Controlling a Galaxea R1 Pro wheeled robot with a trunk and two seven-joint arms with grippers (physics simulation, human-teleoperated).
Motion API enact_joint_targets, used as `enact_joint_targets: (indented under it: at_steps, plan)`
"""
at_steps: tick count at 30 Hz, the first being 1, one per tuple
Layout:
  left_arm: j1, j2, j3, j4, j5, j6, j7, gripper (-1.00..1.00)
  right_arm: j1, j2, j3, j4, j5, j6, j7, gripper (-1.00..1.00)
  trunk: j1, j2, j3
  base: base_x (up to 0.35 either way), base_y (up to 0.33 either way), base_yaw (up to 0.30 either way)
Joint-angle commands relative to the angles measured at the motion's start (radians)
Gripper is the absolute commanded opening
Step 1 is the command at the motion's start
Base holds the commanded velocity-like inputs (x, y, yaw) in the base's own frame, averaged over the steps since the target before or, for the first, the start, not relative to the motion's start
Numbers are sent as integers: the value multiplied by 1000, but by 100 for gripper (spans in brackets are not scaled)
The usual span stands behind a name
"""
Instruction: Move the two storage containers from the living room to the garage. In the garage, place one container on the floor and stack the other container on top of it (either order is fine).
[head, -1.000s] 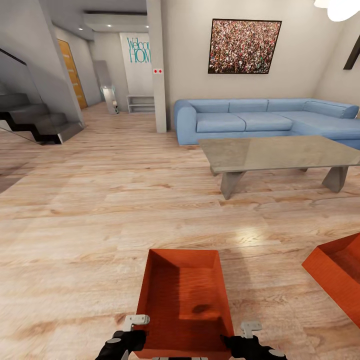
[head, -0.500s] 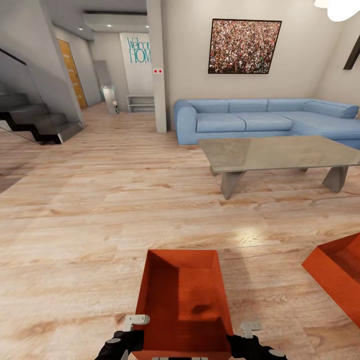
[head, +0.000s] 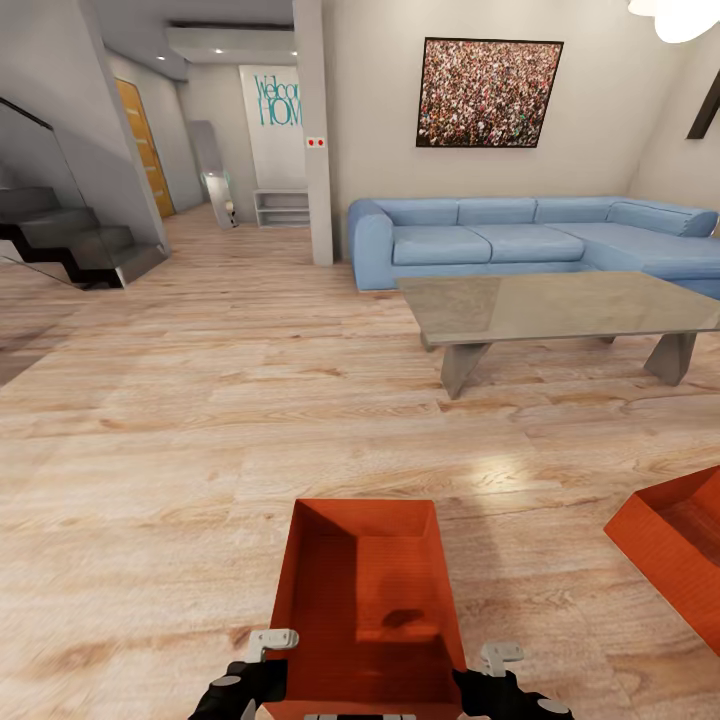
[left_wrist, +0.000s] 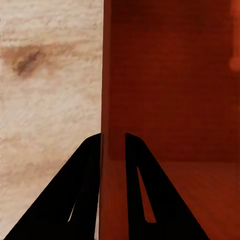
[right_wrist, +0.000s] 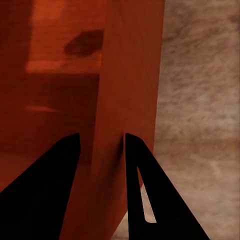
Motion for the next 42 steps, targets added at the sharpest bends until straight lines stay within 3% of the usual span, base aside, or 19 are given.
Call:
enact_joint_targets:
  at_steps: [1, 5, 22, 42]
  plan:
    - [0, 1, -4, -3, 0, 6, 11, -100, 0, 0, -7, 0, -1, 1, 7, -100, 0, 0, -1, 0, 0, 0]
    - [0, 1, -4, -4, 0, 6, 11, -100, 0, 0, -7, 0, -1, 1, 7, -100, 0, 0, -1, 0, 0, 0]
    - [0, 3, -2, -5, 0, 8, 11, -100, 0, 0, -7, 0, 0, 1, 7, -100, -65, 119, 53, 0, 0, 0]
    - [0, 2, -3, -4, 0, 8, 13, -100, 0, 0, -6, -1, 0, 1, 7, -100, -142, 259, 146, 0, 0, 0]
